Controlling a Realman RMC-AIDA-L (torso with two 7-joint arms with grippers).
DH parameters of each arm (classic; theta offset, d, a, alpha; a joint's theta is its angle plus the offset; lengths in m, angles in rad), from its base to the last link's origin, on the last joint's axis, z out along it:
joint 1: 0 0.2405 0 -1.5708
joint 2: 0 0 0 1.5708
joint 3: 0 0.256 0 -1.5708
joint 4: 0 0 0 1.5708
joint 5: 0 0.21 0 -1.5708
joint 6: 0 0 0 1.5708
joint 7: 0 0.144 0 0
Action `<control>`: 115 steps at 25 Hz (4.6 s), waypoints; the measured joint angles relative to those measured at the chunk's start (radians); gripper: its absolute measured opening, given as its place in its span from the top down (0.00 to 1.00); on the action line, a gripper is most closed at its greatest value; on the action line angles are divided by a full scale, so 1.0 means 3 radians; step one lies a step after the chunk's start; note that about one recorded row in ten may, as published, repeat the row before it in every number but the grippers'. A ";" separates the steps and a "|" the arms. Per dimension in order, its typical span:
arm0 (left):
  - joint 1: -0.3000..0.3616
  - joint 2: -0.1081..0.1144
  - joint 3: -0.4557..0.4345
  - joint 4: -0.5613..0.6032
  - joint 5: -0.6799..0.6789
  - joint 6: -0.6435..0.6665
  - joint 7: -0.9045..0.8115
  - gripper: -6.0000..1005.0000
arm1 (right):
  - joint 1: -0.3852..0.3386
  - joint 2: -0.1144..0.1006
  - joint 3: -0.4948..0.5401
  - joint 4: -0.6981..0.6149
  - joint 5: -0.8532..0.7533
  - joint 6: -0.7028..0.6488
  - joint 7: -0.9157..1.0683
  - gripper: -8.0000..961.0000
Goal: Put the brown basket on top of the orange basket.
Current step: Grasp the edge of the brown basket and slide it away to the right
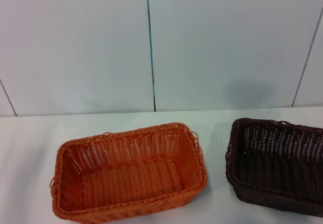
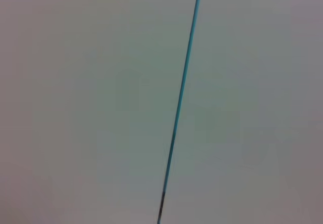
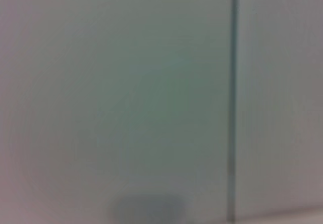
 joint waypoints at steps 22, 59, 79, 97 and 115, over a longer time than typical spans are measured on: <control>0.0077 0.0011 -0.0071 0.0004 -0.0016 -0.0299 0.0064 0.09 | 0.0112 -0.0235 0.0318 -0.1551 0.0321 0.0038 -0.0014 0.24; 0.0077 0.0004 -0.0066 -0.0177 0.0081 -0.0336 0.0065 0.09 | 0.0510 -0.0112 0.0330 -0.2671 -0.0014 -0.0509 -0.0002 0.32; 0.0043 -0.0004 -0.0050 -0.0161 0.0085 -0.0352 0.0065 0.09 | 0.0487 -0.0166 0.0339 -0.2654 -0.0019 -0.0674 -0.0002 0.37; 0.0037 0.0001 -0.0067 -0.0153 0.0084 -0.0387 0.0065 0.09 | 0.0514 -0.0137 0.0331 -0.2740 -0.0018 -0.0751 -0.0005 0.40; 0.0031 0.0007 -0.0107 -0.0155 0.0084 -0.0393 0.0060 0.09 | 0.0533 -0.0095 0.0284 -0.2782 -0.0017 -0.0678 -0.0002 0.72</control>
